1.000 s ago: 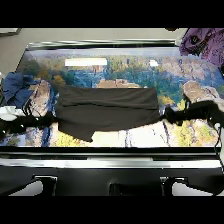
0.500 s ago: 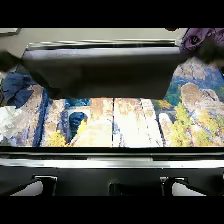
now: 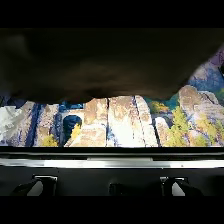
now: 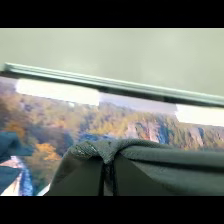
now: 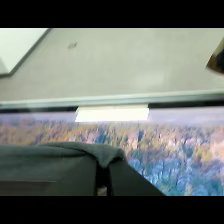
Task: Fold the clothes and pants, and hang the long-sleeved shirts on hangers.
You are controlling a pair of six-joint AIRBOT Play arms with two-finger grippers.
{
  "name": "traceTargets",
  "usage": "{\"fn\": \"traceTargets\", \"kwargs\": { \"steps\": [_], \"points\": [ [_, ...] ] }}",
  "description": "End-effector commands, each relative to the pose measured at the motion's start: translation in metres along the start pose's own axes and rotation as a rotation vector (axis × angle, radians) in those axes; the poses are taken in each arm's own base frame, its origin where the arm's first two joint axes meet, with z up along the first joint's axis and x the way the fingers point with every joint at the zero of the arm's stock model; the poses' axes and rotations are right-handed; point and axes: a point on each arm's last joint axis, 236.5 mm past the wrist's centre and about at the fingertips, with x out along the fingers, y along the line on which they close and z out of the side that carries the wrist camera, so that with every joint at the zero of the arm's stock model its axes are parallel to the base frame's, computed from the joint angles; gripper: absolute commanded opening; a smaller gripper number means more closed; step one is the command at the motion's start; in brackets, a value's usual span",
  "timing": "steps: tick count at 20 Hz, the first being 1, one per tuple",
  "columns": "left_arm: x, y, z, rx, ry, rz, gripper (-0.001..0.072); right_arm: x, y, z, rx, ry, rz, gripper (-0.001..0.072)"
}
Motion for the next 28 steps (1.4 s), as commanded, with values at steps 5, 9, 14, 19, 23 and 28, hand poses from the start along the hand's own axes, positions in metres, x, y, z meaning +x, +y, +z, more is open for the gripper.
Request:
{"fn": "traceTargets", "kwargs": {
  "steps": [5,9,14,19,23,28],
  "points": [
    [-0.037,0.025,0.001,-0.028,-0.051,0.141,0.0014,-0.012,-0.013,0.011,0.130,-0.057,-0.081,0.0036],
    [0.070,0.023,-0.071,-0.019,0.326,0.019,0.0015,0.086,-0.070,-0.065,0.300,0.256,-0.084,0.0036],
    [0.243,0.025,-0.206,0.006,0.732,-0.069,0.0015,0.223,-0.144,-0.242,0.378,0.682,-0.119,0.0037],
    [0.382,0.027,-0.360,-0.031,0.889,-0.074,0.0015,0.316,-0.199,-0.383,0.362,0.835,-0.235,0.0037],
    [0.439,0.028,-0.383,-0.034,0.767,-0.064,0.0015,0.352,-0.223,-0.417,0.376,0.777,-0.266,0.0037],
    [0.432,0.028,-0.395,-0.025,0.820,-0.070,0.0016,0.340,-0.220,-0.436,0.381,0.866,-0.267,0.0037]
  ]
}}
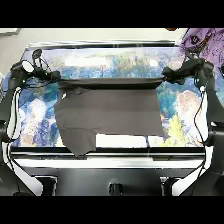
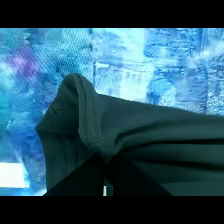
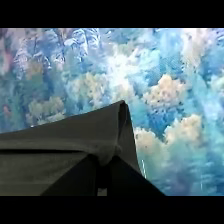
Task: Fold the clothes and pants, and hang the long-sleeved shirts on hangers.
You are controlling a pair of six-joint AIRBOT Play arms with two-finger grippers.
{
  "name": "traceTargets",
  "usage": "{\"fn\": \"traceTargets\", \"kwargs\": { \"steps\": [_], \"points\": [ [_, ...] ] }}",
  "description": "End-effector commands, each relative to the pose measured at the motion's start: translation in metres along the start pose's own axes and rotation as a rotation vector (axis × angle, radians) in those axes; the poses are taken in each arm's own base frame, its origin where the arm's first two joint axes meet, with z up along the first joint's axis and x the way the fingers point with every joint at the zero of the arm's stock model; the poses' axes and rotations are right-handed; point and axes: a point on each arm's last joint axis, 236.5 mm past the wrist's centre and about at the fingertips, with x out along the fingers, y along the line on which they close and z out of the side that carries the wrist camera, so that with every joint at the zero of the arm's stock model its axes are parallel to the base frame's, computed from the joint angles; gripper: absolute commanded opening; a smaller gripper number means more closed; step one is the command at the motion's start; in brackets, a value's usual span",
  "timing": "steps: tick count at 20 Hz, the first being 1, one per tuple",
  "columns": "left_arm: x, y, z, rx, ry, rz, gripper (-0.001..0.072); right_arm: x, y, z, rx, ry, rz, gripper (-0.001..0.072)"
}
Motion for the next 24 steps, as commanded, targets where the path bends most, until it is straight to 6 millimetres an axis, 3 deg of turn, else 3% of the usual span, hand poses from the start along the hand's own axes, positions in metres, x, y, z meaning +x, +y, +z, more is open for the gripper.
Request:
{"fn": "traceTargets", "kwargs": {
  "steps": [1,8,11,15,20,21,23,24],
  "points": [
    [0.010,0.000,-0.017,0.020,0.065,-0.005,0.0017,0.009,-0.006,-0.021,0.002,0.085,-0.018,0.0037],
    [-0.012,0.010,-0.098,0.022,0.423,0.002,0.0017,-0.007,-0.025,-0.092,-0.010,0.393,-0.096,0.0037],
    [-0.015,0.013,-0.108,0.033,0.470,0.023,0.0017,-0.008,-0.029,-0.107,-0.007,0.464,-0.107,0.0037],
    [-0.011,0.015,-0.112,0.030,0.482,0.024,0.0017,0.002,-0.034,-0.120,0.025,0.512,-0.114,0.0038],
    [-0.003,0.017,-0.118,0.025,0.501,0.023,0.0018,0.016,-0.030,-0.151,0.067,0.642,-0.081,0.0039],
    [-0.002,0.017,-0.118,0.025,0.500,0.024,0.0019,0.018,-0.032,-0.156,0.064,0.658,-0.089,0.0051],
    [0.000,0.017,-0.120,0.024,0.504,0.024,0.0034,0.023,-0.029,-0.161,0.053,0.671,-0.093,0.0190],
    [0.000,0.017,-0.119,0.021,0.503,0.024,0.0095,0.025,-0.025,-0.161,0.046,0.667,-0.089,0.0293]
  ]
}}
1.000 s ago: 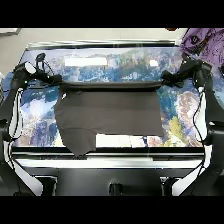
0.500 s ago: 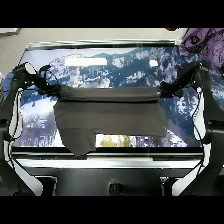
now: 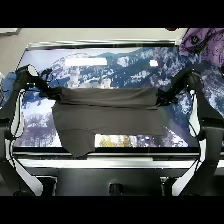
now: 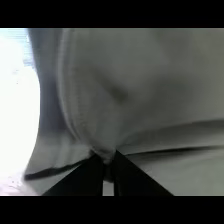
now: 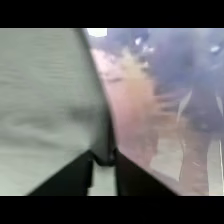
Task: Fold the clothes and pants, and hang the long-sleeved shirts on hangers.
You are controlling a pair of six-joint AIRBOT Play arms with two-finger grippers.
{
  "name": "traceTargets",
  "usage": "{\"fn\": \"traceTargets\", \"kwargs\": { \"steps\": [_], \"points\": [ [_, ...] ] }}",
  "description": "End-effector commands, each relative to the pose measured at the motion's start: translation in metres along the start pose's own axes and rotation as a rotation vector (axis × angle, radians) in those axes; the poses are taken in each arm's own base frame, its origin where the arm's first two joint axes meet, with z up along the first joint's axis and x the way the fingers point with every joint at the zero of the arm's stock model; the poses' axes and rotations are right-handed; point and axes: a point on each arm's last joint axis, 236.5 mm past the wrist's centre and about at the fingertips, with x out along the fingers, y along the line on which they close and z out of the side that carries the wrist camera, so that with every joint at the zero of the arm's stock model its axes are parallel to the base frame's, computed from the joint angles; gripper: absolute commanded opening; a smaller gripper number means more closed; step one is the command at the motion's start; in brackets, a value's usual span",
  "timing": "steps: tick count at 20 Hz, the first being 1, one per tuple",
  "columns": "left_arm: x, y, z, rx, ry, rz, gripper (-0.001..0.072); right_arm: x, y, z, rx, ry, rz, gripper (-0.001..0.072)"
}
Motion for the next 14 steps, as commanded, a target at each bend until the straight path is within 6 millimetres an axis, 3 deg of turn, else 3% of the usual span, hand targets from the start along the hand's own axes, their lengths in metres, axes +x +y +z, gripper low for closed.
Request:
{"fn": "traceTargets", "kwargs": {
  "steps": [1,3,4,7,10,12,14],
  "points": [
    [0.000,-0.001,0.000,-0.020,0.002,-0.004,0.0216,0.008,0.008,-0.006,-0.011,0.030,0.007,0.0389],
    [-0.015,0.000,0.002,-0.043,-0.028,-0.002,0.0484,-0.002,0.007,-0.011,-0.033,0.036,-0.002,0.0438],
    [-0.028,0.002,0.003,-0.046,-0.047,0.000,0.0539,-0.013,0.003,-0.014,-0.062,0.031,-0.016,0.0438],
    [-0.090,0.024,-0.004,-0.113,-0.132,-0.004,0.0540,-0.067,-0.006,-0.013,-0.121,-0.075,-0.006,0.0438],
    [-0.131,0.053,-0.042,-0.231,-0.170,-0.092,0.0540,-0.116,-0.022,-0.016,-0.093,-0.185,0.129,0.0436],
    [-0.123,0.071,-0.087,-0.343,-0.157,-0.134,0.0540,-0.124,-0.037,-0.033,-0.036,-0.209,0.256,0.0433],
    [-0.095,0.066,-0.142,-0.434,-0.104,-0.182,0.0540,-0.118,-0.048,-0.051,0.007,-0.221,0.332,0.0415]
  ]
}}
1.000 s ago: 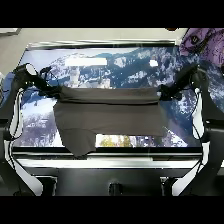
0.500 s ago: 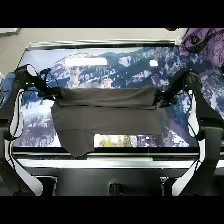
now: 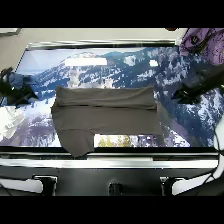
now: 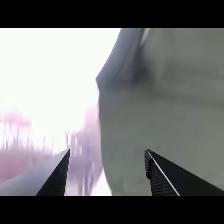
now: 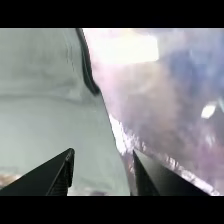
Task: Fold the clothes and pants, and hang the long-sleeved shirts on hangers.
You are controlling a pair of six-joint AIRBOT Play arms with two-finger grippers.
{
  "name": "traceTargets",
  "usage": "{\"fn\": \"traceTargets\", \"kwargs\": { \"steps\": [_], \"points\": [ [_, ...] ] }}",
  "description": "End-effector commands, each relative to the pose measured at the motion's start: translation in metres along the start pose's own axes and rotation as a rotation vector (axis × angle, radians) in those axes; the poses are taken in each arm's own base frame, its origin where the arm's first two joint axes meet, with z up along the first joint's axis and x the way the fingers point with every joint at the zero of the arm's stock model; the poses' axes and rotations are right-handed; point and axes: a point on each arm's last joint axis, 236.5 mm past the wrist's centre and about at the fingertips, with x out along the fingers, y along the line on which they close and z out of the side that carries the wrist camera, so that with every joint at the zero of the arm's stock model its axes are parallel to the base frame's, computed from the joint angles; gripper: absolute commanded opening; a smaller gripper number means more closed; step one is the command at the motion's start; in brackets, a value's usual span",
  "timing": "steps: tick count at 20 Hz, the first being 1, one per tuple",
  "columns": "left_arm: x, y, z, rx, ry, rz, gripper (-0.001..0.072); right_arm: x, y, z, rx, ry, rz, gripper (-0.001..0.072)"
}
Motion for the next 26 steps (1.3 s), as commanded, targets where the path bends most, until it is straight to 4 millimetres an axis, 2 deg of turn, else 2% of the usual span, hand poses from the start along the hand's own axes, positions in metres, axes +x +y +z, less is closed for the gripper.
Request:
{"fn": "traceTargets", "kwargs": {
  "steps": [1,3,5,9,12,14,20,21,24,25,26],
  "points": [
    [0.020,0.020,-0.082,-0.148,0.033,-0.085,0.0539,-0.009,-0.011,-0.025,0.061,-0.065,0.137,0.0415],
    [0.049,0.010,-0.132,-0.154,0.045,-0.139,0.0539,0.003,-0.015,-0.044,0.074,-0.043,0.140,0.0415],
    [0.071,-0.003,-0.168,-0.162,0.048,-0.210,0.0539,0.014,-0.014,-0.056,0.081,-0.011,0.142,0.0415],
    [0.098,-0.017,-0.219,-0.153,0.126,-0.296,0.0539,0.019,-0.014,-0.063,0.089,0.011,0.146,0.0415],
    [0.108,-0.019,-0.238,-0.121,0.168,-0.303,0.0538,0.019,-0.013,-0.064,0.089,0.015,0.147,0.0415],
    [0.112,-0.022,-0.243,-0.104,0.178,-0.301,0.0538,0.019,-0.013,-0.064,0.090,0.017,0.149,0.0415],
    [0.127,-0.036,-0.230,-0.073,0.119,-0.290,0.0528,0.019,-0.018,-0.068,0.085,0.029,0.128,0.0415],
    [0.129,-0.038,-0.228,-0.072,0.111,-0.293,0.0499,0.021,-0.023,-0.071,0.084,0.042,0.107,0.0415],
    [0.130,-0.041,-0.229,-0.059,0.114,-0.292,0.0073,0.034,-0.034,-0.089,0.104,0.098,0.085,0.0415],
    [0.130,-0.041,-0.230,-0.059,0.116,-0.293,0.0021,0.042,-0.036,-0.098,0.120,0.126,0.090,0.0416],
    [0.129,-0.041,-0.230,-0.060,0.117,-0.293,0.0021,0.050,-0.038,-0.109,0.131,0.155,0.096,0.0417]
  ]
}}
